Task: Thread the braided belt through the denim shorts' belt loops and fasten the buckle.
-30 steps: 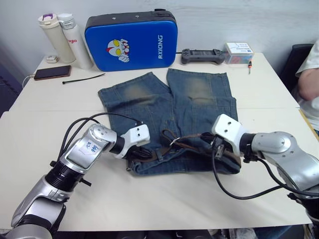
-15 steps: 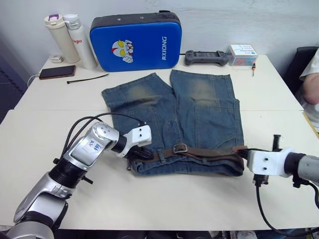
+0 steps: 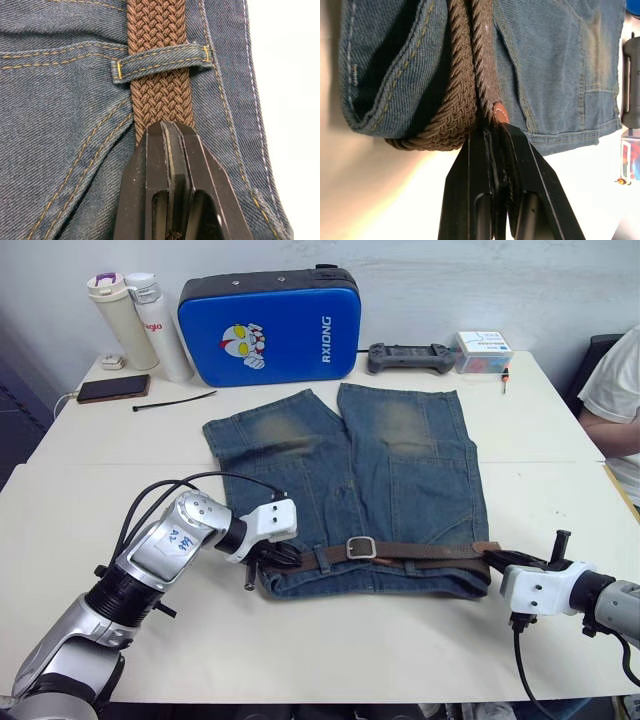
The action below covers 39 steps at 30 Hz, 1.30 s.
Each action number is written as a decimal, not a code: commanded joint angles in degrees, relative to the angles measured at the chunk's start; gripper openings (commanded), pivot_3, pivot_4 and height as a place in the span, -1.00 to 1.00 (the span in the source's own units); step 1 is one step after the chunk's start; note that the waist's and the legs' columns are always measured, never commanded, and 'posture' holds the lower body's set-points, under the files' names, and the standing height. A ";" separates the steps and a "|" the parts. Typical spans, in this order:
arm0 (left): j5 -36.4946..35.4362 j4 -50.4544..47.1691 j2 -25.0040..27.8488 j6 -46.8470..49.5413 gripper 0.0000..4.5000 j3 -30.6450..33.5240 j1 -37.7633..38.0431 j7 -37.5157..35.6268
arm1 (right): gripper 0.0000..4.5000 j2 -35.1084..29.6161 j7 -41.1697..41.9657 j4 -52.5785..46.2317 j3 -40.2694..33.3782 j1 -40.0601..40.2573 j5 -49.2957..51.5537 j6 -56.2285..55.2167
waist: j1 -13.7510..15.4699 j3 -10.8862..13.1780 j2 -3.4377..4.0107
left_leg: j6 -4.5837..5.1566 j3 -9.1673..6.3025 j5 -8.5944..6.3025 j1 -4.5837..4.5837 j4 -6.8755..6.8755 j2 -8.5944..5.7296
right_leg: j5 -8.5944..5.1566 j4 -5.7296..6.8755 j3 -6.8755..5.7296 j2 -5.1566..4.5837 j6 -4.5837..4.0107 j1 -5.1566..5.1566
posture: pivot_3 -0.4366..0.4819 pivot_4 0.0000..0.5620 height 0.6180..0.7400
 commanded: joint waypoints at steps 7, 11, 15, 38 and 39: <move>-0.38 1.13 3.54 0.27 -1.00 3.26 -0.41 -2.39 | 0.57 -0.39 6.44 -1.61 -6.76 -2.28 10.40 8.57 | -1.20 0.13 0.10 | -0.05 0.02 0.03 0.10 -0.10 0.02 | -0.03 0.13 0.03 0.03 -0.06 -0.02 | -0.05 -0.47 1.00; -6.04 -2.03 4.89 4.15 -1.00 9.66 -0.77 -4.09 | 0.98 1.49 11.42 -3.29 -11.43 -3.84 23.47 18.33 | -0.88 0.35 -0.02 | -0.08 -0.01 0.04 0.07 -0.12 0.05 | -0.05 0.15 0.00 0.05 -0.09 -0.06 | -0.05 -0.47 1.00; -14.15 -3.61 7.13 11.84 -0.59 18.81 -0.45 -5.22 | 1.00 3.70 14.38 -4.20 -15.41 -5.70 37.03 30.57 | -0.76 0.51 -0.17 | -0.07 -0.06 0.04 -0.05 -0.05 0.06 | -0.05 0.14 -0.06 0.01 -0.09 -0.12 | -0.05 -0.47 1.00; -18.59 -25.78 -11.10 1.06 0.97 50.52 37.83 25.62 | 1.00 10.47 10.31 -2.19 -13.19 -13.17 43.01 44.08 | -0.70 0.55 0.01 | -0.09 -0.04 -0.04 -0.07 -0.23 0.07 | -0.05 -0.13 -0.09 -0.06 -0.10 -0.13 | -0.05 -0.47 1.00; -18.02 -25.65 -11.82 -0.17 0.97 50.06 39.03 26.43 | 1.00 10.71 10.27 -2.17 -12.98 -13.31 42.77 43.91 | -0.71 0.55 0.01 | -0.09 -0.02 -0.04 -0.06 -0.22 0.06 | -0.05 -0.13 -0.08 -0.06 -0.10 -0.12 | -0.05 -0.47 1.00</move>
